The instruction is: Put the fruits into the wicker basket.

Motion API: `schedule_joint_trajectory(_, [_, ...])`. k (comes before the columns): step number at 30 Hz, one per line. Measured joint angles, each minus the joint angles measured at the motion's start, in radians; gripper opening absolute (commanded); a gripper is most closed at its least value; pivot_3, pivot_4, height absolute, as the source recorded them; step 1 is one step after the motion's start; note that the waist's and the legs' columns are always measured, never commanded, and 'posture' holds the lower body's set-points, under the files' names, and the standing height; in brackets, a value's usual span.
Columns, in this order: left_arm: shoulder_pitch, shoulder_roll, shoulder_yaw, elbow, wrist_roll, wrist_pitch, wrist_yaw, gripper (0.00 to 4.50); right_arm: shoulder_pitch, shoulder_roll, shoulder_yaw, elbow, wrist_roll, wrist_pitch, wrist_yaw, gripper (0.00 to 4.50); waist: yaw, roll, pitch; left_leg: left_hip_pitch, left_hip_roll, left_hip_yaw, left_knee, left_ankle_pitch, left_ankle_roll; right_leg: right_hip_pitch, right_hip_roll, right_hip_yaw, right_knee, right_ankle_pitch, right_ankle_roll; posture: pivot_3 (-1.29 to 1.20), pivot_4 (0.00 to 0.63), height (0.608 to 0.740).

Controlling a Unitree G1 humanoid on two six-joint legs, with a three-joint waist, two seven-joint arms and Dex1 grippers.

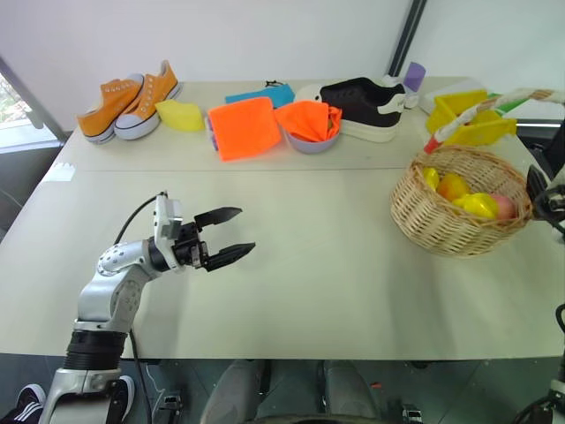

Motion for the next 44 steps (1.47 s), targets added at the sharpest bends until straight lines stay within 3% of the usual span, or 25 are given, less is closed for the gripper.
schedule_joint_trajectory(4, [0.000,-0.003,0.000,0.000,0.000,0.000,0.006,4.50,0.000,0.036,-0.018,-0.045,0.023,0.066,-0.061,4.46,0.000,0.000,0.000,0.000,0.000,0.000,0.000,0.000,0.000,0.000,0.000,0.000,0.000,0.000,0.000,0.00,0.150,0.740])
schedule_joint_trajectory(10, [-0.001,-0.010,-0.003,0.005,0.000,0.000,0.005,4.50,0.074,0.154,-0.080,-0.315,0.128,0.179,-0.149,4.46,0.004,0.000,0.000,0.000,0.000,-0.001,-0.001,0.000,0.000,-0.001,0.000,0.000,0.001,0.000,0.000,0.00,0.150,0.740])
schedule_joint_trajectory(16, [-0.004,-0.012,-0.001,0.021,0.003,-0.008,0.008,4.50,0.355,0.432,-0.057,-0.670,0.151,0.162,-0.238,4.46,0.006,0.001,-0.001,0.000,0.000,-0.001,-0.002,0.000,0.000,-0.004,0.000,0.000,0.000,0.000,0.000,0.00,0.150,0.740])
schedule_joint_trajectory(18, [-0.003,-0.013,0.001,0.025,0.008,-0.013,0.012,4.50,0.404,0.461,-0.006,-0.704,0.123,0.126,-0.231,4.46,-0.002,0.002,-0.001,0.001,0.000,0.000,-0.002,0.000,0.000,-0.004,0.000,0.002,0.000,0.000,0.000,0.00,0.150,0.740])
schedule_joint_trajectory(23, [0.004,-0.012,0.024,0.025,0.014,-0.030,0.049,4.50,0.369,0.394,0.229,-0.728,0.075,0.069,-0.104,4.46,-0.028,0.002,-0.001,0.005,0.000,0.001,-0.001,-0.001,-0.002,-0.001,0.002,0.003,0.001,-0.001,-0.004,0.00,0.150,0.740])
schedule_joint_trajectory(28, [0.028,0.003,0.116,0.037,0.037,-0.029,0.182,4.50,0.200,0.216,0.478,-0.649,0.155,0.138,0.165,4.46,-0.018,0.001,-0.001,0.005,0.001,-0.001,-0.001,0.000,0.000,-0.001,0.002,0.001,0.000,-0.001,-0.003,0.00,0.150,0.740])
schedule_joint_trajectory(32, [0.060,0.008,0.190,0.050,0.101,-0.053,0.325,4.50,0.036,0.157,0.651,-0.485,0.164,0.152,0.370,4.46,-0.018,-0.001,0.000,0.003,0.001,-0.002,0.000,0.000,0.000,-0.001,0.001,0.000,-0.001,0.000,0.000,0.00,0.150,0.740])
schedule_joint_trajectory(38, [0.167,0.028,0.288,0.015,0.136,-0.046,0.459,4.50,-0.141,0.150,0.768,-0.259,0.122,0.118,0.523,4.46,-0.019,-0.002,0.000,0.002,0.001,-0.002,-0.001,0.000,0.000,-0.003,0.001,0.000,-0.001,0.001,0.000,0.00,0.150,0.740])
schedule_joint_trajectory(44, [0.239,0.028,0.358,-0.047,0.132,-0.047,0.521,4.50,-0.173,0.166,0.817,-0.156,0.070,0.041,0.591,4.46,-0.015,-0.003,0.000,0.002,0.000,-0.002,0.000,0.000,-0.001,-0.003,0.001,0.000,-0.001,0.001,0.001,0.00,0.150,0.740])
